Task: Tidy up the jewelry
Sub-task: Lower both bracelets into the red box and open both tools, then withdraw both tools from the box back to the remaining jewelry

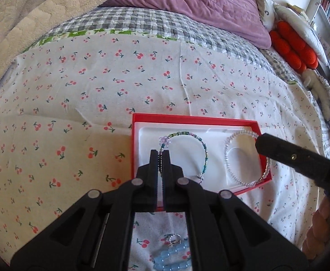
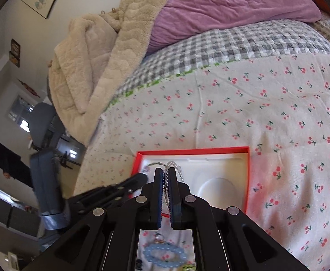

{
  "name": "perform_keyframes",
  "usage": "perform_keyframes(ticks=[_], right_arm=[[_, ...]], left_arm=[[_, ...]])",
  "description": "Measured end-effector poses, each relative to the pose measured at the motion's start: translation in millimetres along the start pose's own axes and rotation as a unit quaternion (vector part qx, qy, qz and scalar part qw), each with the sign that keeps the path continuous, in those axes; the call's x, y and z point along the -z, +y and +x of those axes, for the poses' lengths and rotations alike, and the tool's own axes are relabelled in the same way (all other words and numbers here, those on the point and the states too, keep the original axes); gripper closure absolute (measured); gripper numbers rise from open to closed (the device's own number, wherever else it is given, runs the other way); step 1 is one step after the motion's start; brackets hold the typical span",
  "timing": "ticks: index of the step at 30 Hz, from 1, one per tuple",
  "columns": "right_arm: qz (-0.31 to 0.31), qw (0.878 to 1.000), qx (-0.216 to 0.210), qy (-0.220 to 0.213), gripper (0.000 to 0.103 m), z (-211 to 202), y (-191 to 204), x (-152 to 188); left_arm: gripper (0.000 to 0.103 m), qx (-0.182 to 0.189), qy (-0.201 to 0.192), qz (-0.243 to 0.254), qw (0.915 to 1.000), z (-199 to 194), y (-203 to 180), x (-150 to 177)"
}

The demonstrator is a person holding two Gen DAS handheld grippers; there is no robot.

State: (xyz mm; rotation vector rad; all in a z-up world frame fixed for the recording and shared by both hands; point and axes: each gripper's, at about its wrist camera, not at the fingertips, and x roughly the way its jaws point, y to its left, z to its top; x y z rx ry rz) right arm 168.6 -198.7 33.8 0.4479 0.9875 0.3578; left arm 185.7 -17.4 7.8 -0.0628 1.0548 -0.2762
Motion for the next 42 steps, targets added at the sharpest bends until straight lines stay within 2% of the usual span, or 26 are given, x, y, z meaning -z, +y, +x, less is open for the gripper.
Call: perform_keyframes(ticks=[7, 8, 9, 11, 15, 16, 17, 18, 19, 23, 29, 32, 38, 42], right_arm=[[-0.017, 0.998, 0.062, -0.005, 0.096, -2, -13, 2], [-0.020, 0.997, 0.068, -0.008, 0.089, -3, -14, 2], [-0.023, 0.997, 0.073, -0.010, 0.088, -5, -14, 2], [-0.029, 0.996, 0.078, -0.007, 0.088, -8, -14, 2], [-0.044, 0.995, 0.090, -0.009, 0.080, -18, -11, 6], [-0.047, 0.995, 0.090, -0.011, 0.067, -22, -10, 7], [-0.049, 0.995, 0.089, -0.016, 0.041, -27, -10, 9], [-0.049, 0.995, 0.088, -0.022, 0.030, -31, -8, 10], [-0.052, 0.994, 0.085, -0.034, 0.026, -39, -7, 13], [-0.063, 0.994, 0.079, -0.031, 0.026, -54, 0, 23], [-0.093, 0.991, 0.099, -0.018, 0.025, -62, 14, 51], [-0.102, 0.988, 0.112, -0.012, 0.023, -62, 17, 62], [-0.117, 0.985, 0.126, 0.003, 0.020, -62, 17, 88], [-0.126, 0.983, 0.133, 0.029, 0.018, -58, 17, 105]], left_arm=[[0.099, -0.007, -0.009, 0.003, 0.9999, -4, -1, -2], [0.096, -0.006, -0.011, 0.004, 0.9999, -5, -2, -2], [0.094, -0.004, -0.014, 0.007, 0.9999, -8, -3, -1], [0.075, -0.002, -0.018, 0.011, 0.9998, -13, -5, 0], [0.057, 0.000, -0.030, 0.023, 0.9993, -29, -8, 5], [0.049, 0.000, -0.031, 0.026, 0.9992, -34, -8, 8], [0.040, 0.001, -0.032, 0.028, 0.9991, -38, -8, 11], [0.037, 0.004, -0.031, 0.029, 0.9991, -41, -7, 14], [0.032, 0.006, -0.027, 0.029, 0.9992, -44, -5, 18], [0.023, 0.001, -0.007, 0.020, 0.9998, -51, 4, 34], [0.014, 0.005, 0.020, -0.006, 0.9998, -59, 20, 57], [0.008, -0.008, 0.033, -0.014, 0.9993, -63, 26, 68], [0.004, -0.033, 0.048, -0.007, 0.9983, -71, 35, 91], [0.001, -0.041, 0.046, 0.004, 0.9981, -77, 37, 103]])
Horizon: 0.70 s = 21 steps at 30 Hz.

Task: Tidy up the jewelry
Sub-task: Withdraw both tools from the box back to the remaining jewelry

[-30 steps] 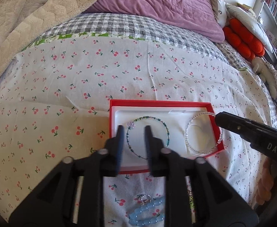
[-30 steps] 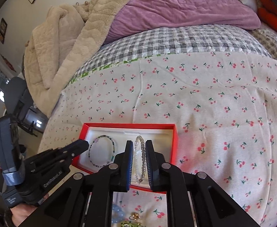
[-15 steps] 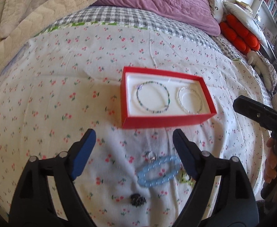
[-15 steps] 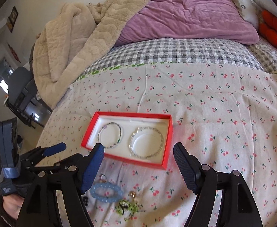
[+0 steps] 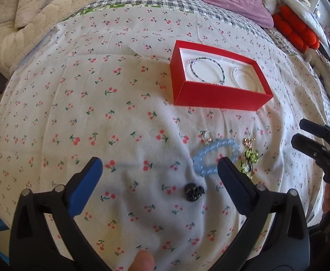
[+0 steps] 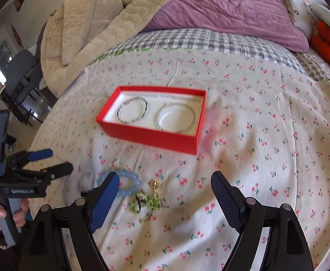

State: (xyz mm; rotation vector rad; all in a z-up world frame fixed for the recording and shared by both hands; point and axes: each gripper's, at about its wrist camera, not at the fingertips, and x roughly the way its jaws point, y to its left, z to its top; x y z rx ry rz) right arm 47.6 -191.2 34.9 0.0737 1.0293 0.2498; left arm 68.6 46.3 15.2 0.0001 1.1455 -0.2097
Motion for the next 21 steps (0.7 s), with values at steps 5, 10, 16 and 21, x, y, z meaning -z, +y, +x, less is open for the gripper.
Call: perform_keyframes(ticks=[5, 10, 16, 21], right_arm=[[-0.022, 1.000, 0.008, 0.007, 0.017, 3, 11, 17], [-0.021, 0.999, 0.002, 0.027, 0.017, 9, 14, 32], [-0.030, 0.999, 0.016, 0.033, 0.017, 14, 10, 41], [-0.025, 0.999, 0.018, 0.033, 0.017, 14, 3, 40]], left_arm=[[0.001, -0.007, -0.002, 0.011, 0.9999, -2, 2, 10], [0.001, 0.000, 0.012, 0.031, 0.9995, 5, -1, 24], [0.001, 0.009, 0.022, 0.073, 0.9971, 9, -10, 33], [0.001, 0.009, 0.018, 0.093, 0.9954, 8, -14, 33]])
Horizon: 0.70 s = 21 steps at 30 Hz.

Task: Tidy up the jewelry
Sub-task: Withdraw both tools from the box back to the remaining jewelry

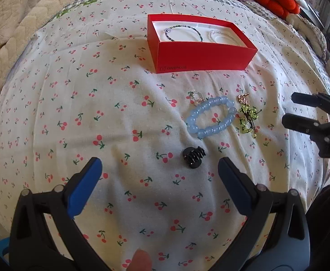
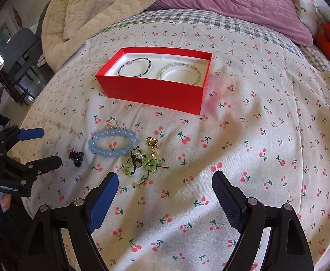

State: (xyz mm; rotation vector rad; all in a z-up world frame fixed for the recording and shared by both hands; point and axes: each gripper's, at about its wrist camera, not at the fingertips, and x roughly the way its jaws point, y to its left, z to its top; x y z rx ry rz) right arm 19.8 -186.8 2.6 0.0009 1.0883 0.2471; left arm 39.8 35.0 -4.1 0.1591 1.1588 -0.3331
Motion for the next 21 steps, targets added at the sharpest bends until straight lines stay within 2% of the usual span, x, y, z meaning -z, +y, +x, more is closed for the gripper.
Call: perform_keyframes(ticks=[6, 10, 14, 18, 21], right_arm=[[-0.009, 1.000, 0.012, -0.003, 0.017, 2, 0, -5], [-0.009, 1.000, 0.001, 0.002, 0.017, 3, 0, -9], [0.003, 1.000, -0.010, 0.004, 0.017, 5, -4, -12], [0.036, 0.999, -0.016, 0.023, 0.017, 9, -14, -15], [0.060, 0.997, -0.035, 0.035, 0.021, 13, -21, -17]], left_arm=[[0.001, -0.006, -0.012, 0.020, 0.9997, 0, -2, -2], [0.001, -0.010, -0.004, 0.022, 0.9997, 5, 1, -3], [0.001, 0.006, 0.015, 0.011, 0.9998, 12, 6, -3], [0.001, 0.037, 0.014, -0.010, 0.9992, 13, 12, -6], [0.011, 0.060, 0.009, -0.019, 0.9980, 12, 15, -9]])
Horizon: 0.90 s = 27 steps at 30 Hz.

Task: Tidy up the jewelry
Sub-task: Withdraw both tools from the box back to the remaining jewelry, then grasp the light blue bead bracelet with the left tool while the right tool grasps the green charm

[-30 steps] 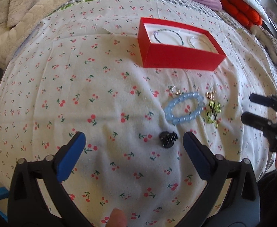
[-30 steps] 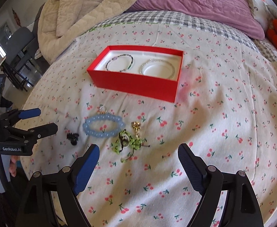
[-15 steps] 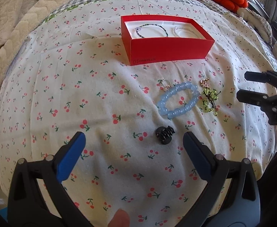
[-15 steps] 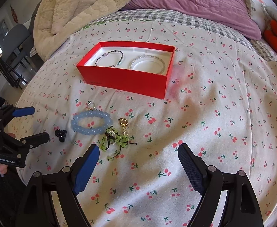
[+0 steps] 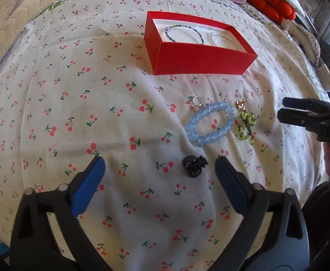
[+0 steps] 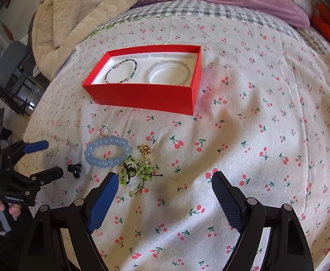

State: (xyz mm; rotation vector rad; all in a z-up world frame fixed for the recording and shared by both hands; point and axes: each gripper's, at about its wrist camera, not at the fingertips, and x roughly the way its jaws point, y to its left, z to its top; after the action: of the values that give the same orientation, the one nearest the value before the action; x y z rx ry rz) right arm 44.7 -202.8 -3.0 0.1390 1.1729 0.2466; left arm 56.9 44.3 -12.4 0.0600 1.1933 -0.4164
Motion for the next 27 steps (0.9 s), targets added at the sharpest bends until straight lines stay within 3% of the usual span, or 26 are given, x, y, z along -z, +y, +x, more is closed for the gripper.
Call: perform_keyframes(ticks=[5, 9, 14, 22, 27], right_arm=[[0.027, 0.999, -0.028, 0.018, 0.044, 6, -7, -3], [0.037, 0.998, -0.040, 0.029, 0.062, 10, -9, -6], [0.029, 0.998, -0.053, 0.035, 0.064, 15, -1, -8], [0.021, 0.996, -0.072, 0.055, 0.064, 32, 17, -12], [0.008, 0.996, -0.054, 0.069, 0.064, 50, 27, -13]], left_arm=[[0.033, 0.036, 0.000, -0.009, 0.9993, 3, -1, -6], [0.039, 0.047, -0.004, -0.003, 0.9989, 7, -7, -13], [0.049, 0.056, 0.001, 0.006, 0.9984, 21, -16, -24], [0.051, 0.026, 0.011, 0.015, 0.9995, 44, -29, -38], [0.051, 0.008, 0.010, 0.026, 0.9996, 51, -35, -43]])
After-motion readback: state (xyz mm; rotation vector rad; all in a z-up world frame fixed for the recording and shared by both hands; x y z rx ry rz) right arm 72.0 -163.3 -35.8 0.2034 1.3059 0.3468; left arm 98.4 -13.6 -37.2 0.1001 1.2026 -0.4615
